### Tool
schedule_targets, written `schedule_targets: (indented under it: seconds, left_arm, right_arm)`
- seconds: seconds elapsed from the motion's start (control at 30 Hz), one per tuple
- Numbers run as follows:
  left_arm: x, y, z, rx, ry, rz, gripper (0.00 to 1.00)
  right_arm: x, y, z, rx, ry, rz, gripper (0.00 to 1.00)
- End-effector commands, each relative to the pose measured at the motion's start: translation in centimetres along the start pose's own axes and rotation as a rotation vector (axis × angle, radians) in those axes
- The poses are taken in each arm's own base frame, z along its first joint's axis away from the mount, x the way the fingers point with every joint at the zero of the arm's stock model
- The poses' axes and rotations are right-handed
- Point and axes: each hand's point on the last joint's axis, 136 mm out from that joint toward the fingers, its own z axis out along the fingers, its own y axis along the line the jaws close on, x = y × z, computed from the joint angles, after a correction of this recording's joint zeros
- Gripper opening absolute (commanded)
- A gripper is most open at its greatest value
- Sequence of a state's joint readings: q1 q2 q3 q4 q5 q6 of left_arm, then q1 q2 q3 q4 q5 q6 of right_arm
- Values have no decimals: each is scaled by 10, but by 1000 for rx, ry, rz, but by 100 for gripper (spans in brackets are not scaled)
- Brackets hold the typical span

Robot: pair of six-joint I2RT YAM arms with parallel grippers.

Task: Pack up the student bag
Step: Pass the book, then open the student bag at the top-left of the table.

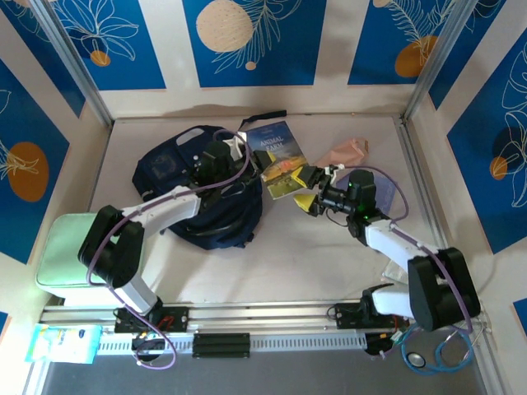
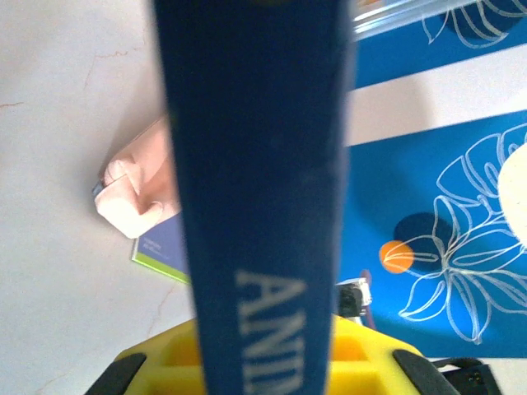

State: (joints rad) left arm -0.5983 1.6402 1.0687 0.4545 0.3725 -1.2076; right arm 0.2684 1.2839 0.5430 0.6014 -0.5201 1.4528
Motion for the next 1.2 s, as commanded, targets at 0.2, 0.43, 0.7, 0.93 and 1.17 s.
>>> schedule_targets:
  seconds: [0.2, 0.43, 0.7, 0.93, 1.17]
  left_arm:
    - [-23, -46, -12, 174, -104, -61, 5]
    - [-23, -31, -16, 135, -125, -89, 11]
    - [-21, 14, -40, -29, -155, -64, 56]
    - [-14, 51, -72, -277, -136, 130, 87]
    - [-5, 90, -112, -656, 75, 546, 99]
  right_arm:
    - [-8, 47, 28, -174, -41, -86, 65]
    - [-10, 45, 28, -173, -69, -108, 30]
    - [-16, 36, 9, -65, -143, -157, 0]
    - [-29, 36, -22, 70, -209, -238, 0]
    - [-41, 28, -57, 193, -261, -249, 0]
